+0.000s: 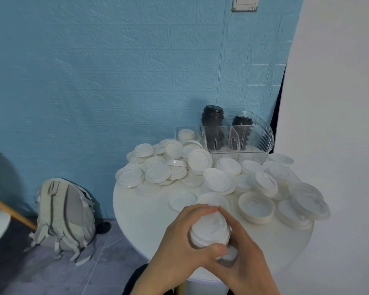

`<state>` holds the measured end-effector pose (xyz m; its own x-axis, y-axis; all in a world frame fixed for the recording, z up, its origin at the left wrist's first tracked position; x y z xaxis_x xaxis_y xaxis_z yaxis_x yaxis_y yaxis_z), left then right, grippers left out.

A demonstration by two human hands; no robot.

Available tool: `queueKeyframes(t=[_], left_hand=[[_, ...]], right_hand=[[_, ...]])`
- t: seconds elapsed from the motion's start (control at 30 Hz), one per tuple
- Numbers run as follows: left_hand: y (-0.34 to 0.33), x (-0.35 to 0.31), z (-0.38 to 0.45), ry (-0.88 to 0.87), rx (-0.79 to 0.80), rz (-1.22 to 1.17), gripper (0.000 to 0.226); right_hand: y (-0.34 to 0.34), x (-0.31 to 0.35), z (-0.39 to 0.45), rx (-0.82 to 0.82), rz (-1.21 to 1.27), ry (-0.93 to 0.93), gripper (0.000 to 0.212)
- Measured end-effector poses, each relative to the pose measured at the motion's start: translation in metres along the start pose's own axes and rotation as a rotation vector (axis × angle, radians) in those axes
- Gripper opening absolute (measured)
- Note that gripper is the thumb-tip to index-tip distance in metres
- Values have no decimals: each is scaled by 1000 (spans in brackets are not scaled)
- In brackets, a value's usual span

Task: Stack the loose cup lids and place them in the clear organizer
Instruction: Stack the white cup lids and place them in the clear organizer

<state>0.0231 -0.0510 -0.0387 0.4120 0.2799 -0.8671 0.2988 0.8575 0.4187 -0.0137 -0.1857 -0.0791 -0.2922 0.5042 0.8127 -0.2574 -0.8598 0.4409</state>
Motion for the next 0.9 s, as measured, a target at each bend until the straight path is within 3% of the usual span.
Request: queueKeyframes(t=[0.27, 0.67, 0.9], left_hand=[[-5, 3, -12, -17, -93, 136, 71], [-1, 11, -11, -27, -110, 104, 68], [-6, 10, -14, -93, -58, 217, 69]], right_hand=[[2, 3, -2, -55, -1, 20, 101], [7, 12, 2, -49, -42, 128, 94], [10, 12, 5, -79, -32, 131, 90]])
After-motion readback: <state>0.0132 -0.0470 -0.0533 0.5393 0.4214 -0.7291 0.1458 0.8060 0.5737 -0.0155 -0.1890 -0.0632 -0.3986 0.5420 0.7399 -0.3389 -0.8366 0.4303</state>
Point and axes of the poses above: each hand's wrist, its own z-axis towards the middle knuckle, its own y-axis out of the back of the hand, x = y × z, the point moved 9 cm from there along z, towards the middle knuckle, and after that the axes turned 1 degree about -x, right-handed, at the moved point
